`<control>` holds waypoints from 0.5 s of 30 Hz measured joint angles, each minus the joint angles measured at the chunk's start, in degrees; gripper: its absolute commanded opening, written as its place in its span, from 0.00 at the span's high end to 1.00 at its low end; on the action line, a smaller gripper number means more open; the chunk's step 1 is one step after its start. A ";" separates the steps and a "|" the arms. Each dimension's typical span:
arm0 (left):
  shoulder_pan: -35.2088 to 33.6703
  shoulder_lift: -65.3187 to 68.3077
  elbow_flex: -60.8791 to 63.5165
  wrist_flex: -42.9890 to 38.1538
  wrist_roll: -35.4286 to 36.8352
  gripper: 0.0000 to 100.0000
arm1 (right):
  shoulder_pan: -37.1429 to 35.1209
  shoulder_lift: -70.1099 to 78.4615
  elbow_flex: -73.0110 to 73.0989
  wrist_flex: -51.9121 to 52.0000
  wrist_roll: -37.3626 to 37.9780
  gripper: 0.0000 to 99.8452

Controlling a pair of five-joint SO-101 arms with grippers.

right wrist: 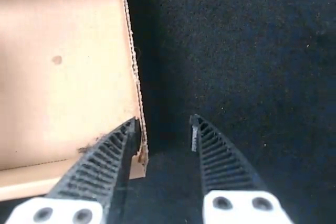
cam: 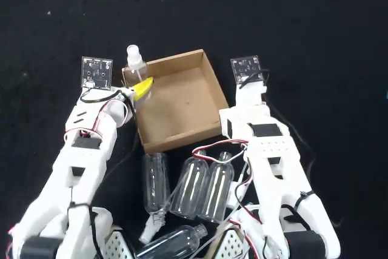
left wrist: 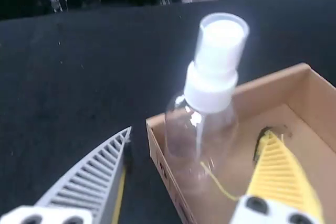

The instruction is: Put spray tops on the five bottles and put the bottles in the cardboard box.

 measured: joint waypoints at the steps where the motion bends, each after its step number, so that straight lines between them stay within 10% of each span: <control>1: 0.00 -1.58 0.00 2.55 0.00 0.66 | 0.00 0.00 0.00 0.00 0.00 0.87; 15: 0.00 -12.22 0.00 28.31 9.58 0.66 | 0.00 0.00 0.18 0.00 0.00 0.87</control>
